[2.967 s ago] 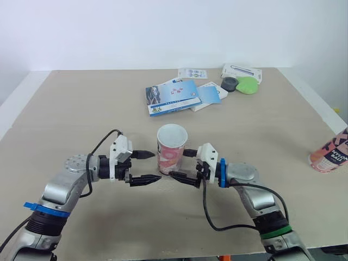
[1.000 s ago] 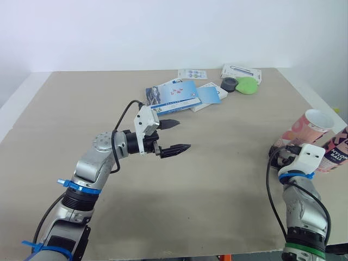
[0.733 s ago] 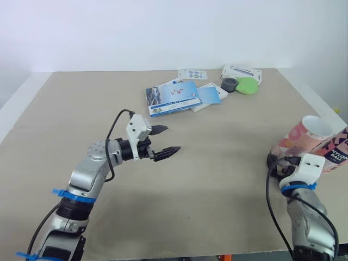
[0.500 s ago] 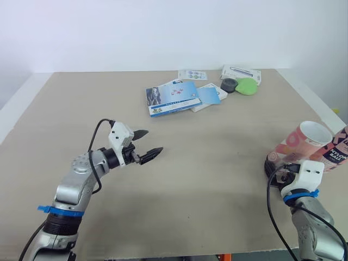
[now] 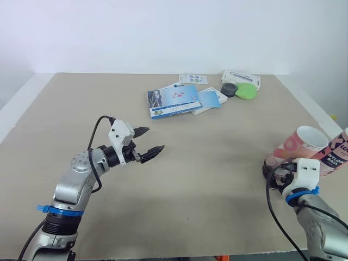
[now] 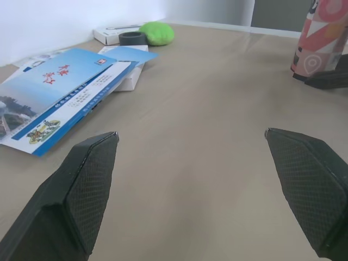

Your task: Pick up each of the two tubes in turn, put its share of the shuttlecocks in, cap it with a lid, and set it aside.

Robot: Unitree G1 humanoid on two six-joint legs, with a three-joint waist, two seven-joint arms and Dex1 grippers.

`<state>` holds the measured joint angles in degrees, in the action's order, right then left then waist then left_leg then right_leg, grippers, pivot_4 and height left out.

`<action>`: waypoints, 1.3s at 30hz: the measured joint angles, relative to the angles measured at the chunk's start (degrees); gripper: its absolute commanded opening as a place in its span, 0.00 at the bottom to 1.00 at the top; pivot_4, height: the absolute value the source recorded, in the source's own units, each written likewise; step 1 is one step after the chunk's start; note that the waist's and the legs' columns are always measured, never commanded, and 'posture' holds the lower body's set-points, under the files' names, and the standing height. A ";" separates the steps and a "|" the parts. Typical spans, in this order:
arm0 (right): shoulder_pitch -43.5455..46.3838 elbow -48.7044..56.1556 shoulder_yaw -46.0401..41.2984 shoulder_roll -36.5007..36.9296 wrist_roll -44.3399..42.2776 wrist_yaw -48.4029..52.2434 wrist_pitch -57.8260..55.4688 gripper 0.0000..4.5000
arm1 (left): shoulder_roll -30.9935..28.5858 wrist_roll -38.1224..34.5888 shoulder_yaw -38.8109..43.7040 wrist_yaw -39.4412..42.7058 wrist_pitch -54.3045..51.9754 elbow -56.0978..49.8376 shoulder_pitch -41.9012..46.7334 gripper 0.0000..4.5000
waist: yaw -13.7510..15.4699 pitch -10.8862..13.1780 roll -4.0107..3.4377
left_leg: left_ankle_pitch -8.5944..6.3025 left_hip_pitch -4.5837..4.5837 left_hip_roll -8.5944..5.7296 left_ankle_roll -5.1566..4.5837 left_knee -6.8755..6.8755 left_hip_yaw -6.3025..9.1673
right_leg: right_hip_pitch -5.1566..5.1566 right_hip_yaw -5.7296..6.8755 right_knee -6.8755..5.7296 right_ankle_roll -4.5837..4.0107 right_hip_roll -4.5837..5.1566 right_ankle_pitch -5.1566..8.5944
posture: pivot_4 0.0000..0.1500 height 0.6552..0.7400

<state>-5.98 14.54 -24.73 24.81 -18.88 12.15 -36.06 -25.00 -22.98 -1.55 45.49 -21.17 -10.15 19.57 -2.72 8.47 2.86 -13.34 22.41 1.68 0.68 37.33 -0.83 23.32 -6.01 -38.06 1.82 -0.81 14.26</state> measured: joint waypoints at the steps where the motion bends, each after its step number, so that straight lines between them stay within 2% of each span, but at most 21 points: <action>1: -0.43 0.44 0.00 0.00 -0.26 0.14 -0.56 0.94 | -0.11 0.00 -0.04 0.09 0.00 0.07 0.02 1.00 | 0.00 -0.14 0.13 | -0.05 0.00 0.03 0.01 -0.02 0.05 | -0.01 0.05 0.00 -0.06 -0.02 0.07 | 1.00 1.00; 4: -1.60 1.75 0.00 0.05 -0.95 0.24 -2.65 0.94 | -0.27 0.01 -0.16 0.40 0.00 0.16 0.04 1.00 | 0.01 -0.52 0.57 | -0.19 -0.02 0.11 0.06 -0.04 0.31 | -0.10 0.18 0.00 -0.23 -0.07 0.26 | 1.00 1.00; 16: -1.46 2.04 -0.02 1.37 -1.76 0.18 -8.35 0.94 | -0.44 0.05 -0.17 1.06 0.00 0.16 0.03 1.00 | 0.22 -1.01 1.11 | -0.26 -0.09 0.10 0.13 -0.06 0.91 | -0.43 0.83 0.00 -0.51 0.04 0.56 | 1.00 1.00; 18: -1.66 2.41 -0.01 1.78 -2.86 0.57 -10.73 0.94 | -0.47 0.11 -0.17 1.06 0.00 0.15 -0.04 1.00 | 0.26 -1.19 1.38 | -0.32 -0.14 0.13 0.24 -0.06 1.20 | -0.59 1.13 0.01 -0.80 0.14 0.78 | 1.00 1.00; 29: -3.99 4.33 0.09 2.78 -3.31 2.60 -12.27 0.94 | -0.51 0.24 -0.27 1.18 0.02 0.16 -0.12 1.00 | 0.42 -1.33 1.60 | -0.61 -0.55 0.46 0.70 -0.23 2.21 | -1.27 2.13 0.02 -1.36 -0.08 1.28 | 1.00 1.00; 33: -7.54 4.81 1.13 2.84 -1.44 3.65 -6.58 0.94 | -0.61 0.41 -0.29 1.20 0.10 0.17 -0.12 1.00 | 1.11 -1.40 1.71 | -0.63 -1.22 0.41 0.74 -0.79 2.23 | -1.69 2.17 0.05 -1.58 -0.02 1.66 | 1.00 1.00; 39: -14.08 4.39 1.81 0.05 1.54 5.40 7.82 0.94 | -0.60 0.59 -0.39 1.12 0.74 0.19 -1.20 1.00 | 1.35 -1.38 1.65 | -1.17 -1.24 0.72 1.54 -0.94 2.60 | -1.89 2.59 0.03 -1.87 -0.25 2.37 | 1.00 1.00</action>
<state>-20.06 18.93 -22.92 24.86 -17.33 17.55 -28.24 -25.60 -22.39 -1.94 46.61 -20.43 -9.96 18.37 -1.37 7.09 4.51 -14.51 21.16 2.40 2.21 36.40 1.77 21.43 -3.43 -38.03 -0.05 -1.06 16.63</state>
